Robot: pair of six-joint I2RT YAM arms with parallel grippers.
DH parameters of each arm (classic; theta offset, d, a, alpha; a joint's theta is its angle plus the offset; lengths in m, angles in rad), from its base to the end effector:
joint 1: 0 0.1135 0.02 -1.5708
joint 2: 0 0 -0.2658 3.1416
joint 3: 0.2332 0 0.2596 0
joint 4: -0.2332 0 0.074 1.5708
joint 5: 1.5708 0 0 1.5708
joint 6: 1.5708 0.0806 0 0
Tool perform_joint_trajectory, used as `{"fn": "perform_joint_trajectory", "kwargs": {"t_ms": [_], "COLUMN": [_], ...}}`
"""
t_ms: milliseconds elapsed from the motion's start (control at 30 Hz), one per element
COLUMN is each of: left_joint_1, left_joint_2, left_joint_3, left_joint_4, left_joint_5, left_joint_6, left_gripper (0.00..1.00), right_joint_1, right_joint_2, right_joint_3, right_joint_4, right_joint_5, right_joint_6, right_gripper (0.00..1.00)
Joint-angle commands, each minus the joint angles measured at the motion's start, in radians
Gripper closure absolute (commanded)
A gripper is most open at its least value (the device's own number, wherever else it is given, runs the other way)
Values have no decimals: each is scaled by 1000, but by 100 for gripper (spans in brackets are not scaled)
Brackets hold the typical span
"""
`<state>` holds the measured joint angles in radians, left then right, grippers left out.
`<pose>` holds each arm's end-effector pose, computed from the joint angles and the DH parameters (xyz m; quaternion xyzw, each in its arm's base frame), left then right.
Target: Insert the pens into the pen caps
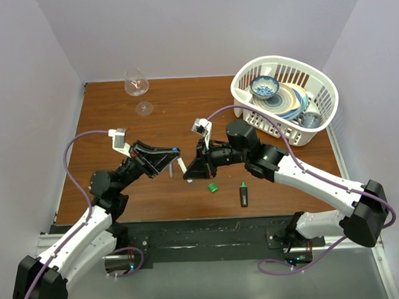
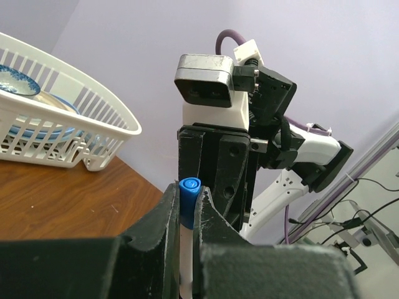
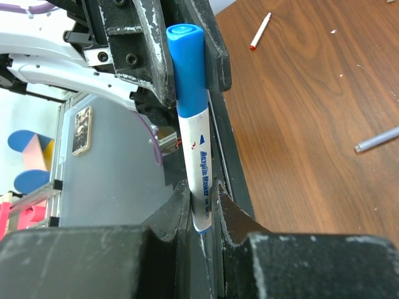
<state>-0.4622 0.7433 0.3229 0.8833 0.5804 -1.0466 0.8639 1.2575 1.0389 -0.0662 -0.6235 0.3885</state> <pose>0.1646 -0.1314 0.3082 0.0878 0.5528 -0.6678 0.4907 0.1795 0.2826 0.3310 -0.3581 0.6970 0.5334 0.3186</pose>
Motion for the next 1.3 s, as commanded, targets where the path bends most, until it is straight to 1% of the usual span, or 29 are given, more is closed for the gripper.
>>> {"fn": "perform_joint_trajectory", "kwargs": {"t_ms": [0, 133, 200, 300, 400, 433, 500, 567, 633, 667, 700, 800, 867, 900, 933, 967, 1000, 1067, 1100, 1167, 1200, 1233, 1267], "left_joint_1": [-95, -105, -118, -122, -125, -124, -125, -125, -125, -125, -124, -124, -124, -124, -125, -124, -122, -122, -121, -116, -113, -112, -109], "left_joint_2": [33, 60, 65, 48, 21, 12, 13, 27, 33, 34, 36, 31, 31, 40, 47, 53, 65, 80, 94, 113, 132, 145, 159], "left_joint_3": [-61, -82, -85, -84, -77, -82, -90, -75, -44, -1, 25, 105, 174, 197, 237, 257, 280, 332, 347, 396, 413, 448, 468], "left_joint_4": [-71, 35, 49, -10, -128, -139, -86, -75, -153, -202, -307, -432, -502, -564, -581, -602, -651, -684, -701, -724, -734, -747, -788], "left_joint_5": [454, 450, 449, 438, 418, 408, 403, 400, 386, 363, 349, 308, 276, 266, 254, 243, 228, 184, 168, 130, 116, 89, 72], "left_joint_6": [-53, -110, -119, -75, -3, -3, -33, -43, -6, 19, 72, 132, 193, 209, 221, 247, 260, 280, 284, 296, 304, 312, 339], "left_gripper": [100, 100, 100, 100, 100, 100, 100, 100, 100, 100, 100, 100, 100, 100, 100, 100, 100, 100, 100, 100, 100, 100, 100], "right_joint_1": [-108, -109, -111, -112, -114, -114, -115, -114, -114, -114, -114, -115, -115, -114, -115, -114, -115, -115, -115, -115, -115, -114, -115], "right_joint_2": [-56, -38, -27, -24, -20, -7, 5, 17, 7, 0, -3, -29, -58, -67, -78, -99, -110, -142, -156, -190, -232, -256, -283], "right_joint_3": [128, 101, 99, 105, 111, 121, 125, 110, 73, 61, 49, 14, -11, -39, -54, -66, -88, -112, -138, -174, -213, -233, -253], "right_joint_4": [485, 554, 563, 563, 574, 574, 575, 575, 589, 588, 585, 525, 511, 505, 500, 488, 479, 451, 441, 405, 392, 376, 335], "right_joint_5": [186, 173, 179, 191, 191, 167, 142, 130, 128, 130, 130, 133, 133, 142, 145, 146, 149, 140, 137, 128, 125, 117, 117], "right_joint_6": [27, 55, 59, 56, 62, 67, 72, 82, 84, 90, 89, 84, 82, 81, 81, 82, 82, 84, 85, 89, 89, 87, 84], "right_gripper": [100, 100, 100, 100, 100, 100, 100, 100, 100, 100, 100, 100, 100, 100, 100, 94, 91, 87, 80, 74, 67, 63, 60]}}
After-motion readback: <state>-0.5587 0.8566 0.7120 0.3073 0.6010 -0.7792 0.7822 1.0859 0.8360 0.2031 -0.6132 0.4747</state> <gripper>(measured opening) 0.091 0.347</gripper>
